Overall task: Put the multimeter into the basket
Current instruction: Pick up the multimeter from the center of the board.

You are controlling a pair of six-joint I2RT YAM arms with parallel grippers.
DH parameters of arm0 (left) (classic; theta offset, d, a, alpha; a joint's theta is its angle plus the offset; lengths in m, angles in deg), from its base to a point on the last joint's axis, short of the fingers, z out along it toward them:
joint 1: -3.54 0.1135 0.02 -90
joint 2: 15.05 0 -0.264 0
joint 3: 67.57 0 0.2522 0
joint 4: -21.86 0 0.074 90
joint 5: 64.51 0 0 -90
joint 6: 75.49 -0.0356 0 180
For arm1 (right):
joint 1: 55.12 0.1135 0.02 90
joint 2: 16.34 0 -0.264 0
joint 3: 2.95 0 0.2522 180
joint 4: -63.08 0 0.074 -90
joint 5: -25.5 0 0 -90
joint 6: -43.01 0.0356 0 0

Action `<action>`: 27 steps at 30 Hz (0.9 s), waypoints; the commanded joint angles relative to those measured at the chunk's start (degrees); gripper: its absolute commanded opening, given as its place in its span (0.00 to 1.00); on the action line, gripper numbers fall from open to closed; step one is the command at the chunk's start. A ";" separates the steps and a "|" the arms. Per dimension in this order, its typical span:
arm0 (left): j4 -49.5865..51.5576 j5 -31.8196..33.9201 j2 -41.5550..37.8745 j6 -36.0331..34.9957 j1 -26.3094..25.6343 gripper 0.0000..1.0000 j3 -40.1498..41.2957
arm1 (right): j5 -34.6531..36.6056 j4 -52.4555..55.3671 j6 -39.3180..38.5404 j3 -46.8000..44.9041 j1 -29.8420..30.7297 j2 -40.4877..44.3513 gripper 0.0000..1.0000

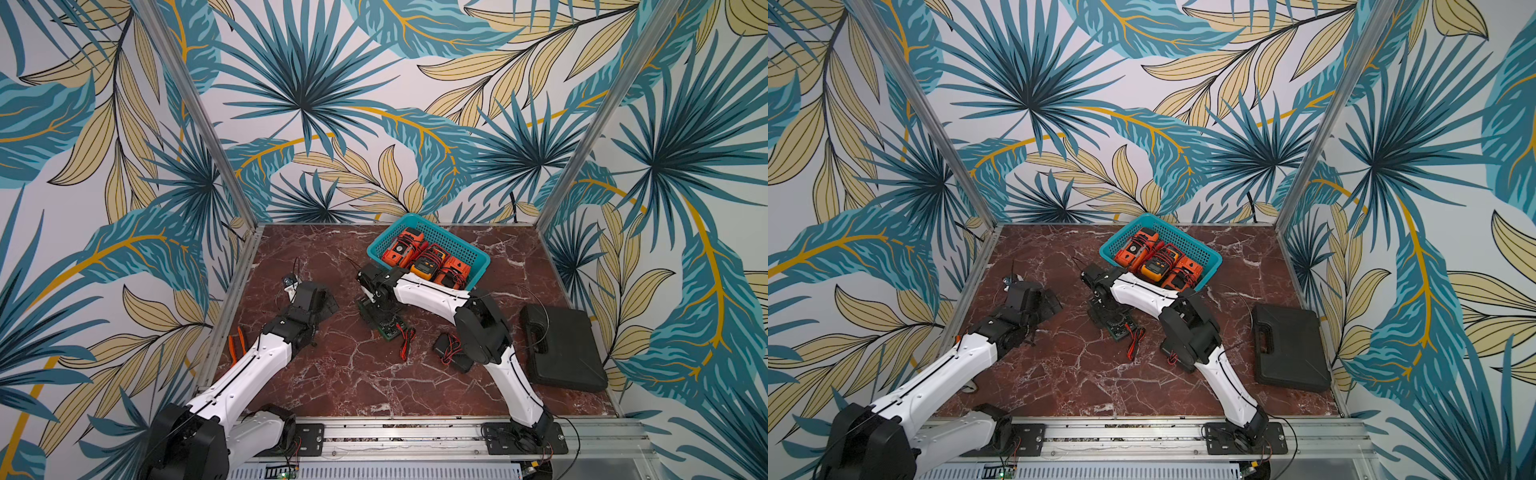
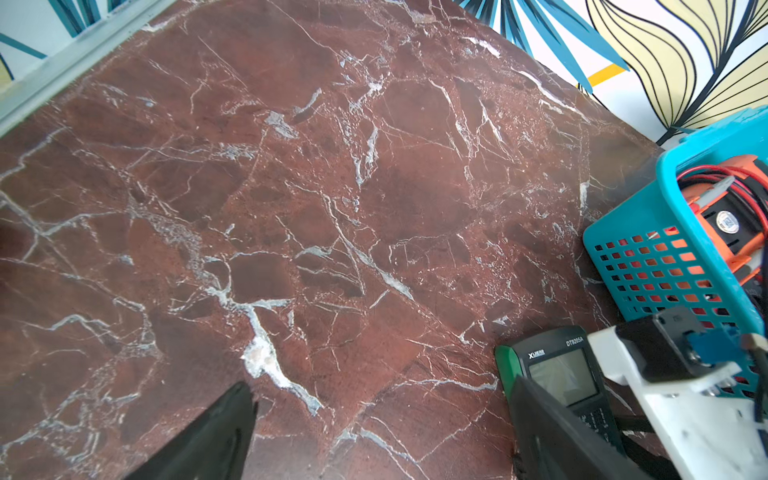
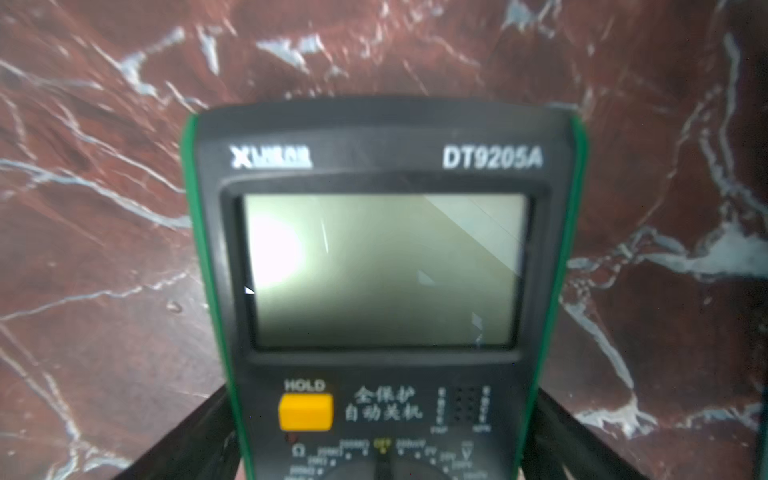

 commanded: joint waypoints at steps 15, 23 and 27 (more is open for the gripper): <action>2.95 0.34 1.14 0.35 0.56 1.00 -1.94 | 1.46 4.84 9.22 6.34 0.25 0.53 0.26; 5.16 -0.21 0.86 0.70 0.66 1.00 -3.87 | 7.31 4.23 18.16 15.08 0.23 6.20 0.11; 5.53 0.52 -1.08 1.28 0.67 0.99 -3.53 | 14.39 3.79 19.06 19.55 0.09 8.36 0.09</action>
